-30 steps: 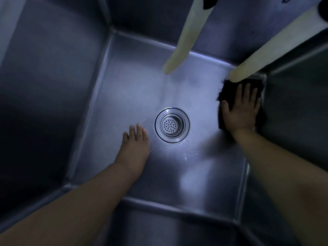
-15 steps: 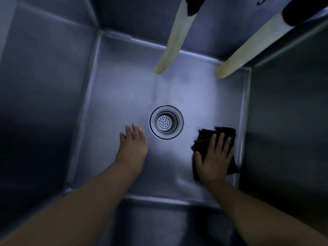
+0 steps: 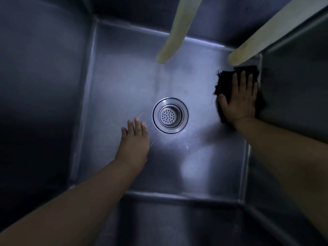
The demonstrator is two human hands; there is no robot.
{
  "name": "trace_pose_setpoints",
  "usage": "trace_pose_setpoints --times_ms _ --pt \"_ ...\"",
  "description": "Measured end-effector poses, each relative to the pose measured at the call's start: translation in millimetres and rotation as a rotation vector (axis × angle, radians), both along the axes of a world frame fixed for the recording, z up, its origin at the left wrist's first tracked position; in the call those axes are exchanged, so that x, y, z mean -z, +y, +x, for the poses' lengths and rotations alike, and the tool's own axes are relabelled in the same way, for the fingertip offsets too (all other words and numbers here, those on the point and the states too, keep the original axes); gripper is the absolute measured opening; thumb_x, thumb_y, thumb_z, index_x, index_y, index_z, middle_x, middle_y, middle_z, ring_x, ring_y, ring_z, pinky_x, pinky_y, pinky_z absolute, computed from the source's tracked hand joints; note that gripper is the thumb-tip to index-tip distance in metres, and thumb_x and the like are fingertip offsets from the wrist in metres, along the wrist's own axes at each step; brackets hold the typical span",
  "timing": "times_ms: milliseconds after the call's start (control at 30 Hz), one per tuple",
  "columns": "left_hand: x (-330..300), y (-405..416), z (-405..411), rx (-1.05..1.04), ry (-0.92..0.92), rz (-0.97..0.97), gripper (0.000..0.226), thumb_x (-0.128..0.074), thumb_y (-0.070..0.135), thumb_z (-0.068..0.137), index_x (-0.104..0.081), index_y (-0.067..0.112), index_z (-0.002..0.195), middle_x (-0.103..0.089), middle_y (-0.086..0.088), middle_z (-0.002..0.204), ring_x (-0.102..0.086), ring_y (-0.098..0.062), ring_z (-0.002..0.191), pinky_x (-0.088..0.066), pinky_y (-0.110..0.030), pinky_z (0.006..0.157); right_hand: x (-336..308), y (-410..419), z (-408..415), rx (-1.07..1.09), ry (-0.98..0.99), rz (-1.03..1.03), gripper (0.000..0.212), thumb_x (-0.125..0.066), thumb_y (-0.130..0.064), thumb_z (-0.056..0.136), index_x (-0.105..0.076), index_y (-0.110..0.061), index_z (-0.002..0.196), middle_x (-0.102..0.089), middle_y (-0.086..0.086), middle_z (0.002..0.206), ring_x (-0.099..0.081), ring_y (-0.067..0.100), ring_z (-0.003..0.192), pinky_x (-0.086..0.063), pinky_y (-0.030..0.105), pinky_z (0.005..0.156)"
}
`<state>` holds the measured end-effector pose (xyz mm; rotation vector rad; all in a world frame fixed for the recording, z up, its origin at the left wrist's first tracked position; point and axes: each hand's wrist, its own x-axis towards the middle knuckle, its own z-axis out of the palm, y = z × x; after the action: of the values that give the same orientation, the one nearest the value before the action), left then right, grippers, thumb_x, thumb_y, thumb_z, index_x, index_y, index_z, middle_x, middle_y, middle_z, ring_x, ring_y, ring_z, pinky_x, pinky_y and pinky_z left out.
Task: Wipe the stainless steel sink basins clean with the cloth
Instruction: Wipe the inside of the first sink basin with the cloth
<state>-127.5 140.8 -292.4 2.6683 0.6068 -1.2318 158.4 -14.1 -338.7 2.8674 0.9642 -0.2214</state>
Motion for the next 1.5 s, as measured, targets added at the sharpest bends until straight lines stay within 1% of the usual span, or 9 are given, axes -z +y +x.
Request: trace_pose_setpoints --times_ms 200,467,633,733,833,900,1167,1333,1500 --pt "0.8 2.0 -3.1 0.025 -0.008 0.003 0.104 -0.063 0.041 0.085 0.007 -0.006 0.146 0.007 -0.03 0.154 -0.004 -0.045 0.142 -0.014 -0.05 0.116 -0.3 -18.0 -23.3 -0.003 0.02 -0.001 0.084 -0.023 -0.056 0.082 -0.017 -0.008 0.151 -0.011 0.019 0.158 -0.005 0.037 0.145 0.002 0.047 0.117" --pt "-3.9 6.8 -10.7 0.01 -0.057 -0.046 0.107 -0.064 0.045 0.083 0.007 -0.003 0.147 0.008 -0.027 0.155 -0.001 -0.043 0.143 -0.012 -0.048 0.116 -2.8 -104.0 -135.0 -0.152 0.071 -0.06 0.086 -0.036 -0.055 0.082 -0.023 0.0 0.146 -0.017 0.027 0.153 -0.009 0.044 0.141 -0.006 0.056 0.112" --pt "-15.2 18.7 -15.6 -0.067 -0.155 -0.157 0.09 -0.056 0.044 0.088 -0.004 0.003 0.149 0.004 -0.018 0.158 -0.004 -0.034 0.145 -0.018 -0.042 0.115 -4.6 -118.9 -195.1 -0.284 0.149 -0.106 0.098 -0.036 -0.066 0.077 -0.009 -0.004 0.148 -0.008 0.022 0.154 0.01 0.041 0.143 -0.009 0.061 0.108" --pt "-25.0 36.5 -16.8 -0.172 -0.235 -0.26 0.074 -0.051 0.041 0.091 -0.02 0.007 0.149 -0.006 -0.009 0.159 -0.006 -0.021 0.147 -0.017 -0.034 0.116 -6.2 -100.5 -190.4 -0.261 0.181 -0.109 0.099 -0.037 -0.07 0.076 -0.017 -0.003 0.146 -0.011 0.023 0.154 0.009 0.039 0.144 -0.007 0.061 0.108" --pt "-31.9 57.2 -24.3 -0.178 -0.322 -0.205 0.067 -0.054 0.037 0.09 -0.031 0.008 0.146 -0.019 -0.007 0.157 -0.011 -0.019 0.146 -0.018 -0.032 0.116 -5.4 -59.3 -160.9 -0.164 0.173 -0.084 0.097 -0.037 -0.069 0.075 -0.028 -0.002 0.145 -0.019 0.025 0.153 -0.009 0.044 0.141 -0.006 0.062 0.109" --pt "-37.1 67.4 -30.9 -0.218 -0.355 -0.163 0.064 -0.055 0.035 0.089 -0.036 0.009 0.144 -0.025 -0.006 0.155 -0.013 -0.02 0.146 -0.019 -0.033 0.116 -4.2 -27.0 -133.9 -0.101 0.151 -0.059 0.096 -0.034 -0.068 0.076 -0.03 -0.002 0.145 -0.021 0.025 0.153 -0.013 0.046 0.141 -0.006 0.063 0.11" --pt "-40.4 76.3 -31.0 -0.381 -0.398 -0.095 0.057 -0.055 0.034 0.09 -0.041 0.015 0.141 -0.033 0.0 0.153 -0.021 -0.017 0.143 -0.02 -0.029 0.113 5.8 67.3 -64.0 -0.166 0.052 -0.019 0.089 -0.025 -0.065 0.084 -0.024 -0.005 0.148 -0.015 0.022 0.156 -0.008 0.043 0.143 -0.005 0.06 0.113" --pt "-37.6 76.0 -26.8 -0.505 -0.399 -0.029 0.039 -0.055 0.026 0.088 -0.055 0.009 0.123 -0.052 -0.008 0.134 -0.045 -0.029 0.124 -0.038 -0.039 0.103 8.3 116.9 -65.6 -0.238 0.045 -0.004 0.09 -0.027 -0.069 0.084 -0.017 -0.009 0.151 -0.009 0.018 0.158 -0.002 0.039 0.145 -0.001 0.059 0.114" --pt "-44.9 77.7 -28.3 -0.515 -0.423 0.046 0.036 -0.055 0.023 0.089 -0.056 0.009 0.122 -0.055 -0.009 0.13 -0.047 -0.03 0.121 -0.037 -0.037 0.097 7.0 146.6 -85.6 -0.378 0.087 -0.016 0.089 -0.028 -0.071 0.084 -0.009 -0.018 0.153 -0.006 0.013 0.159 0.003 0.035 0.146 0.001 0.058 0.115"
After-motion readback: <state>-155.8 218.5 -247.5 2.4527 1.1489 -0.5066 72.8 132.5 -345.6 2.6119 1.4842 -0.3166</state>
